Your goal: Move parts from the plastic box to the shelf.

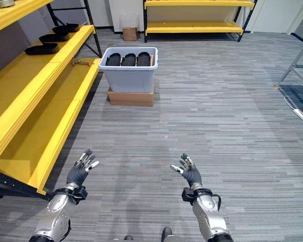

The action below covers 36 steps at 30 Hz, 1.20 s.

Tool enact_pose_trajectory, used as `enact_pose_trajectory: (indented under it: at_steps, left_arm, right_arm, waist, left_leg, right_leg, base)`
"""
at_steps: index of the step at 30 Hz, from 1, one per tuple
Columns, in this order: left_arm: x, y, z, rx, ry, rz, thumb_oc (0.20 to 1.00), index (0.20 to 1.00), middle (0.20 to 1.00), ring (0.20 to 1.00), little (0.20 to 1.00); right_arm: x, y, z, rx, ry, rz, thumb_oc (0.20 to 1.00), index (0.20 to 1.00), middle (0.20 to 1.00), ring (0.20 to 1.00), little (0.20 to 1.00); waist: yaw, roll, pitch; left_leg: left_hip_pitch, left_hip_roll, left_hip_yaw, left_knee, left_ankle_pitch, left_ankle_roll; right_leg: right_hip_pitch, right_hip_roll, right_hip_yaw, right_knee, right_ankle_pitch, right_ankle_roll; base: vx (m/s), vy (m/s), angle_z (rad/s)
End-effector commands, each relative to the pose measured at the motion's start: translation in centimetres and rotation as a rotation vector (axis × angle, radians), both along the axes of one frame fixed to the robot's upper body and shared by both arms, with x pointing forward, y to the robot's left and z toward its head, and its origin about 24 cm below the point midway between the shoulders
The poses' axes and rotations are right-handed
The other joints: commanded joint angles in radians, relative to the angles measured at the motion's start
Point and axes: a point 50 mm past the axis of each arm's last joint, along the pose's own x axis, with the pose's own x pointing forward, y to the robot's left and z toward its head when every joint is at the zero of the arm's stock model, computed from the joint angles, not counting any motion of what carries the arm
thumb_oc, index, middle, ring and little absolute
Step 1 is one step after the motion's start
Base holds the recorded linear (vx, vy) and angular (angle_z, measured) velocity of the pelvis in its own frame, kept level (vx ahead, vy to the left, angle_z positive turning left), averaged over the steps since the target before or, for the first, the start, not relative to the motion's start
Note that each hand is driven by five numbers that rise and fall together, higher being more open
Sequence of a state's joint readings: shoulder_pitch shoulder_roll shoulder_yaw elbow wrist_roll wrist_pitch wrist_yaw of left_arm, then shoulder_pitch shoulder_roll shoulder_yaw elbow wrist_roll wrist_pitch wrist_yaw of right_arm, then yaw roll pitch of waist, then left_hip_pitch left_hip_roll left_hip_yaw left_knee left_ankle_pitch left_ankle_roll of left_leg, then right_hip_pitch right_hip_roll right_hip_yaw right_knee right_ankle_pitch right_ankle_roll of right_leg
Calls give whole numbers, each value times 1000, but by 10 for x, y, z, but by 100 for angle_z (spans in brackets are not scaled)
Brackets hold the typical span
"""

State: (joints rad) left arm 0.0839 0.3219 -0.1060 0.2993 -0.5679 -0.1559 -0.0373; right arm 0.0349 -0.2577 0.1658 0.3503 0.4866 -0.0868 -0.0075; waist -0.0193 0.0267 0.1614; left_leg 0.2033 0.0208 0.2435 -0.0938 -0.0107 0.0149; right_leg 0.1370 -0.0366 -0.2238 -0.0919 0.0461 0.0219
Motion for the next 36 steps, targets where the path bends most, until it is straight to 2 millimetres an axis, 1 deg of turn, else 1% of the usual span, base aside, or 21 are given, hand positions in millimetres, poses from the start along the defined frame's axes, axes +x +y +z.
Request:
enact_pose_trajectory:
  at_steps: [1, 3, 6, 12, 15, 19, 22, 24, 27, 29, 30, 31, 36]
  left_arm:
    - [16, 4, 21, 52, -112, -33, 1000, 1000, 1000, 1000, 1000]
    - [17, 3, 22, 38, -121, -32, 1000, 1000, 1000, 1000, 1000]
    - [15, 3, 17, -2, -85, -4, 1000, 1000, 1000, 1000, 1000]
    - [12, 3, 11, -11, -62, 7, 1000, 1000, 1000, 1000, 1000]
    - [15, 3, 13, -20, -61, 3, 1000, 1000, 1000, 1000, 1000]
    - [17, 0, 13, -158, -63, 45, 1000, 1000, 1000, 1000, 1000]
    - [17, -2, 13, -154, -61, 44, 1000, 1000, 1000, 1000, 1000]
    - [17, 0, 12, -153, -55, 80, 1000, 1000, 1000, 1000, 1000]
    - [15, -1, 10, -189, -32, 98, 1000, 1000, 1000, 1000, 1000]
    - [15, -4, 8, -223, -5, 78, 1000, 1000, 1000, 1000, 1000]
    - [16, -5, 8, -235, 0, 70, 1000, 1000, 1000, 1000, 1000]
    - [17, -8, 9, -230, 0, 44, 1000, 1000, 1000, 1000, 1000]
    - [17, -7, 9, -209, 11, 26, 1000, 1000, 1000, 1000, 1000]
  right_arm:
    - [17, -3, 22, -9, -116, -9, 1000, 1000, 1000, 1000, 1000]
    - [18, -2, 22, -13, -117, 3, 1000, 1000, 1000, 1000, 1000]
    - [17, 1, 22, 0, -122, 22, 1000, 1000, 1000, 1000, 1000]
    - [15, 3, 18, -1, -104, 32, 1000, 1000, 1000, 1000, 1000]
    - [16, 2, 23, -4, -135, 44, 1000, 1000, 1000, 1000, 1000]
    - [18, 3, 23, -19, -126, 48, 1000, 1000, 1000, 1000, 1000]
    - [18, 4, 23, -27, -119, 43, 1000, 1000, 1000, 1000, 1000]
    - [19, 5, 24, -20, -129, 40, 1000, 1000, 1000, 1000, 1000]
    - [18, 6, 23, -10, -113, 37, 1000, 1000, 1000, 1000, 1000]
    - [18, 5, 23, 4, -108, 33, 1000, 1000, 1000, 1000, 1000]
    - [18, 4, 23, -25, -103, 30, 1000, 1000, 1000, 1000, 1000]
    - [20, 1, 24, -96, -101, 29, 1000, 1000, 1000, 1000, 1000]
    - [19, 3, 24, -54, -98, 37, 1000, 1000, 1000, 1000, 1000]
  waist:
    - [-9, -4, 0]
    - [-10, -4, 1]
    - [-11, -4, 0]
    - [-10, -6, -7]
    - [-13, -3, -7]
    - [-12, -4, -5]
    - [-8, -10, -5]
    - [-6, -13, -7]
    - [-7, -17, -7]
    - [-8, -18, -6]
    - [-8, -18, -5]
    - [-7, -18, -1]
    - [-6, -18, 2]
  left_leg:
    - [12, -48, 79, 6, -59, 28]
    - [12, -48, 80, 6, -59, 28]
    - [13, -49, 79, 6, -60, 29]
    - [17, -49, 78, 6, -62, 28]
    - [12, -51, 76, 6, -59, 31]
    - [13, -54, 70, 7, -60, 34]
    - [15, -54, 68, 6, -61, 35]
    - [17, -53, 66, 6, -63, 34]
    - [16, -53, 65, 6, -62, 35]
    - [14, -54, 65, 6, -61, 36]
    - [13, -55, 66, 6, -62, 37]
    - [14, -55, 66, 6, -63, 40]
    - [16, -57, 64, 6, -64, 45]
  right_leg:
    - [35, 14, -48, 72, -94, 32]
    - [34, 14, -48, 73, -94, 32]
    - [36, 14, -48, 73, -94, 32]
    - [44, 13, -50, 64, -90, 34]
    - [34, 10, -46, 74, -90, 35]
    - [31, 7, -44, 83, -93, 37]
    - [35, 7, -45, 81, -91, 37]
    - [38, 8, -46, 78, -90, 37]
    - [38, 8, -44, 78, -89, 37]
    - [35, 8, -43, 80, -88, 38]
    - [33, 6, -43, 81, -87, 40]
    - [30, 5, -42, 87, -88, 41]
    - [24, 2, -38, 101, -91, 44]
  base:
    - [0, 0, 0]
    - [-3, 4, 2]
    - [-1, 8, -5]
    - [-4, 4, -2]
    - [-14, 41, 2]
    - [-7, 10, 0]
    - [0, 0, 0]
    - [0, 0, 0]
    - [4, 16, 0]
    - [3, 42, 1]
    - [3, 50, 1]
    - [8, 72, 1]
    - [21, 41, 0]
